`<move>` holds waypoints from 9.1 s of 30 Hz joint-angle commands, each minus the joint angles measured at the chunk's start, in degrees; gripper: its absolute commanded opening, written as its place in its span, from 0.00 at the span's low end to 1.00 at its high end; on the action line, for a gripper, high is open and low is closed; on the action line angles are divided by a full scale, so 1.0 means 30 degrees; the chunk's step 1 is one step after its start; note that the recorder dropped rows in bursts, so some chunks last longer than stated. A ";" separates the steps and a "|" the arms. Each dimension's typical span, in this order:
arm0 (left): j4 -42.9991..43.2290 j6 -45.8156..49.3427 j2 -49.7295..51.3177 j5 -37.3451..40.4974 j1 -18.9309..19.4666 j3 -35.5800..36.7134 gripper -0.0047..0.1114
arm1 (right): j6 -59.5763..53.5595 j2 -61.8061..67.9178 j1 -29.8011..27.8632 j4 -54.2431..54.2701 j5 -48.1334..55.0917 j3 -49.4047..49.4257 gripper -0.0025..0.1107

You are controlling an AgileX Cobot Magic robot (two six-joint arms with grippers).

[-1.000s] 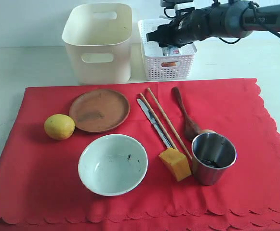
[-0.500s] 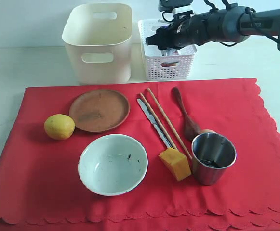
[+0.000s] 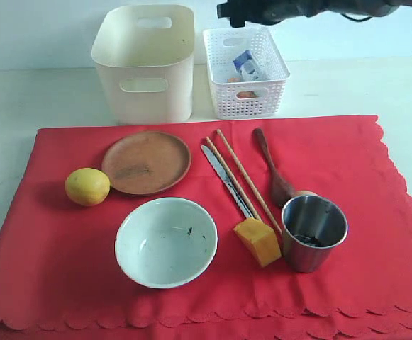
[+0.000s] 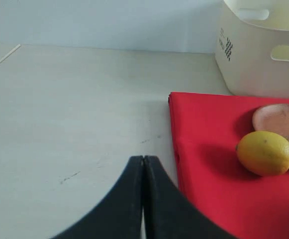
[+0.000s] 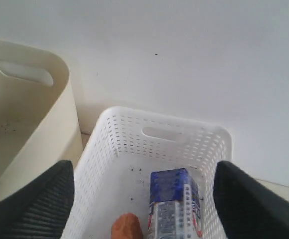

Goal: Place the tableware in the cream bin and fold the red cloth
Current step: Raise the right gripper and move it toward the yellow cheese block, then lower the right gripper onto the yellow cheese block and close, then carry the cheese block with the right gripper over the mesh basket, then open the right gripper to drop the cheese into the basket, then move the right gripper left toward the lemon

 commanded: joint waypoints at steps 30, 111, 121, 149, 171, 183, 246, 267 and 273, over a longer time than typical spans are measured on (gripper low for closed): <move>-0.0092 0.0039 -0.0126 -0.0224 0.0037 -0.0013 0.04 | -0.0150 -1.0041 -0.0071 0.0761 1.5283 0.1318 0.57; -0.0092 0.0039 -0.0126 -0.0224 0.0037 -0.0013 0.04 | -0.7649 -0.7097 0.8024 0.2207 1.4834 1.1580 0.57; -0.0092 0.0039 -0.0126 -0.0224 0.0037 -0.0013 0.04 | -0.5958 -0.6044 0.8024 0.0756 1.5595 1.1308 0.57; -0.0092 0.0039 -0.0126 -0.0224 0.0037 -0.0013 0.04 | -0.5958 -0.4642 0.8024 0.0869 1.4943 1.1308 0.08; -0.0092 0.0039 -0.0126 -0.0224 0.0037 -0.0013 0.04 | -0.3746 -0.7256 0.7902 -0.4480 1.7998 0.6840 0.02; -0.0092 0.0039 -0.0126 -0.0224 0.0037 -0.0013 0.04 | -0.1984 -0.7333 0.7030 -0.5526 1.7519 0.2611 0.02; -0.0092 0.0039 -0.0126 -0.0224 0.0037 -0.0013 0.04 | -0.1123 0.4045 -0.0139 0.1663 0.6035 -0.4085 0.45; -0.0092 0.0039 -0.0126 -0.0224 0.0037 -0.0013 0.04 | -0.1123 -0.0469 -0.0139 0.1530 1.1065 -0.4085 0.59; -0.0092 0.0039 -0.0126 -0.0224 0.0037 -0.0013 0.04 | -0.1123 -0.2617 -0.0096 0.1530 1.3013 -0.4085 0.59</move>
